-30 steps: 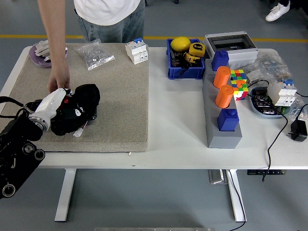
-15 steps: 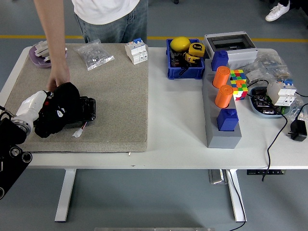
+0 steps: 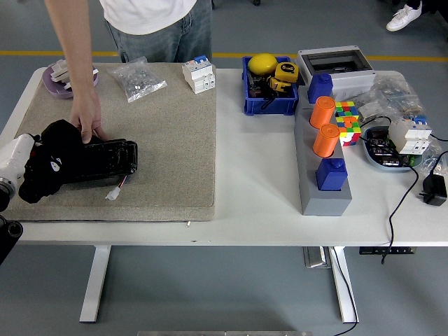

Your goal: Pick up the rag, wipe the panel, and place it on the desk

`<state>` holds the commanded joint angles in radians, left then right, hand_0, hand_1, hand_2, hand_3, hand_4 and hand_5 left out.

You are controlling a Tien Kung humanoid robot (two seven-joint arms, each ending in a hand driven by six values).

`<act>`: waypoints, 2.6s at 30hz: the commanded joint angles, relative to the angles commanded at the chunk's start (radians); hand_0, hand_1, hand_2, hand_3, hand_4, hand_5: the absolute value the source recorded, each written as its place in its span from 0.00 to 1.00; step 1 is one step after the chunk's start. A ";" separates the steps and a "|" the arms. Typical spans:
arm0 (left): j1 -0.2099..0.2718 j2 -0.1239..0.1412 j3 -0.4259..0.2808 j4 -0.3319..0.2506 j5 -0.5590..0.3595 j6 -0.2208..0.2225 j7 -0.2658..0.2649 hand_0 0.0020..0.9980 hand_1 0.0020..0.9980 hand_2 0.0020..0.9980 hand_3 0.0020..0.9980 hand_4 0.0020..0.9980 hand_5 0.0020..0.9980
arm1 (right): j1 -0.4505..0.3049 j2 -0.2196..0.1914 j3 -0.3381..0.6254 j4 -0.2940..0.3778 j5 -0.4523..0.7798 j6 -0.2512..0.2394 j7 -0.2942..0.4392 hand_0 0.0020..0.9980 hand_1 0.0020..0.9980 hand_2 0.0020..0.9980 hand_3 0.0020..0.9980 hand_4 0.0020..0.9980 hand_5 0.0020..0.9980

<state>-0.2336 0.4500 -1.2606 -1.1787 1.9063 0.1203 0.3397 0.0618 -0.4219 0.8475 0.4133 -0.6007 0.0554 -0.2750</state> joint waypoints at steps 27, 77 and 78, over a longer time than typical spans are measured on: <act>0.018 0.021 -0.031 -0.013 0.038 0.003 0.027 0.18 0.10 0.51 0.53 0.36 0.00 | 0.000 0.000 0.004 0.003 -0.001 0.003 -0.001 0.70 0.64 0.70 0.68 1.00 0.49; -0.153 -0.059 0.328 -0.118 0.048 0.005 0.113 0.18 0.11 0.52 0.53 0.38 0.00 | 0.006 -0.002 -0.002 0.003 0.007 0.011 -0.004 0.70 0.64 0.70 0.68 1.00 0.50; -0.150 -0.058 0.326 -0.118 0.049 0.005 0.113 0.18 0.10 0.52 0.53 0.38 0.00 | 0.005 -0.002 -0.002 0.002 0.007 0.011 -0.004 0.70 0.64 0.70 0.68 1.00 0.50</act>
<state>-0.3836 0.3922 -0.9342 -1.2963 1.9555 0.1254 0.4526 0.0669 -0.4239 0.8453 0.4158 -0.5934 0.0662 -0.2794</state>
